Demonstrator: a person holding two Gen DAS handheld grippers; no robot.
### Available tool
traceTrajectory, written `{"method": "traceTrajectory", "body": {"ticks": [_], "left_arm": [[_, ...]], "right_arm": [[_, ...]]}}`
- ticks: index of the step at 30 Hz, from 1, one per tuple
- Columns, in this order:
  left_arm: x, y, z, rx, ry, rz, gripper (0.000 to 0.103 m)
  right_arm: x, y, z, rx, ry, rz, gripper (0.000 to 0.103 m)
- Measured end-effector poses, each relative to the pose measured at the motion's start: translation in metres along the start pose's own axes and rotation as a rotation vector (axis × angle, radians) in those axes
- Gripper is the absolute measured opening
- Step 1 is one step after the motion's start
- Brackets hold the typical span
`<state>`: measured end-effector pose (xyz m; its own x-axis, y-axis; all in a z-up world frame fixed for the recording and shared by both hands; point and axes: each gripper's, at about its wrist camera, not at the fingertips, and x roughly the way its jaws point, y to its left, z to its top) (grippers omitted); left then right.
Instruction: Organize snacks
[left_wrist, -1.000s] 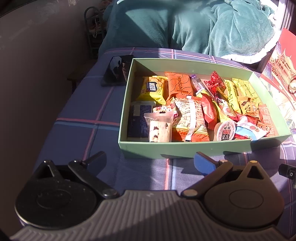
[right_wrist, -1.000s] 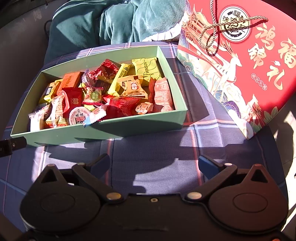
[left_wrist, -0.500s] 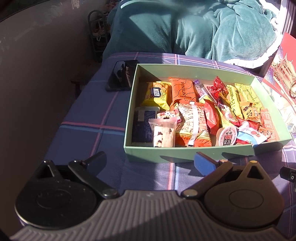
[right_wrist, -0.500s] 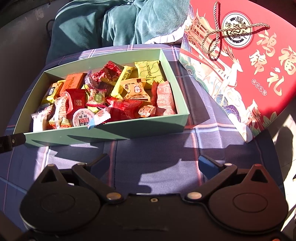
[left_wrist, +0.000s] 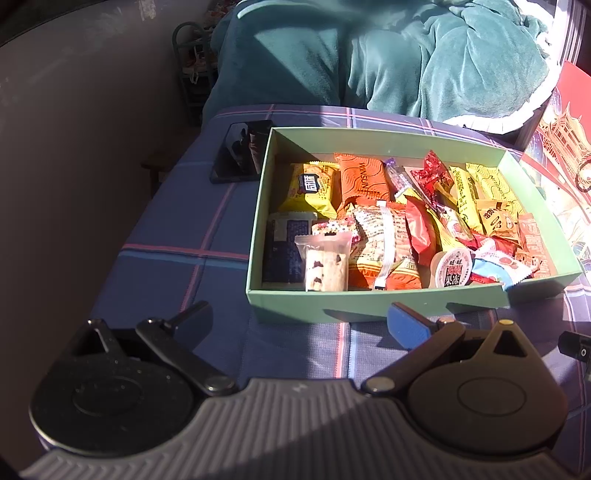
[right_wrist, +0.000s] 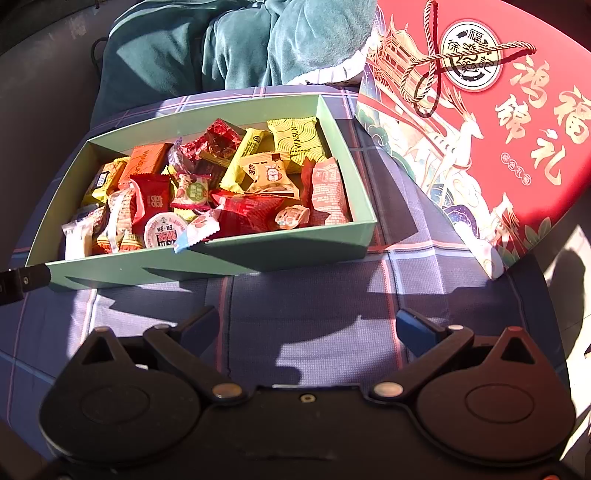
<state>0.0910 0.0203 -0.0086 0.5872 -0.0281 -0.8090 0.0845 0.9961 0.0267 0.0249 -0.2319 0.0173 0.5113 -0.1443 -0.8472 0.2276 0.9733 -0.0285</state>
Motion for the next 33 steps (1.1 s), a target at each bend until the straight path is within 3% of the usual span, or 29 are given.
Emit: {"method": "traceTrajectory", "body": {"ticks": [4, 33], "left_arm": [[0.0012, -0.002, -0.0024, 0.02, 0.019, -0.025, 0.102], [0.0013, -0.0045, -0.0083, 0.049, 0.024, 0.004, 0.102]], "right_arm": [[0.0001, -0.0007, -0.002, 0.008, 0.001, -0.001, 0.103], [-0.0007, 0.0015, -0.0064, 0.007, 0.009, -0.008, 0.103]]}}
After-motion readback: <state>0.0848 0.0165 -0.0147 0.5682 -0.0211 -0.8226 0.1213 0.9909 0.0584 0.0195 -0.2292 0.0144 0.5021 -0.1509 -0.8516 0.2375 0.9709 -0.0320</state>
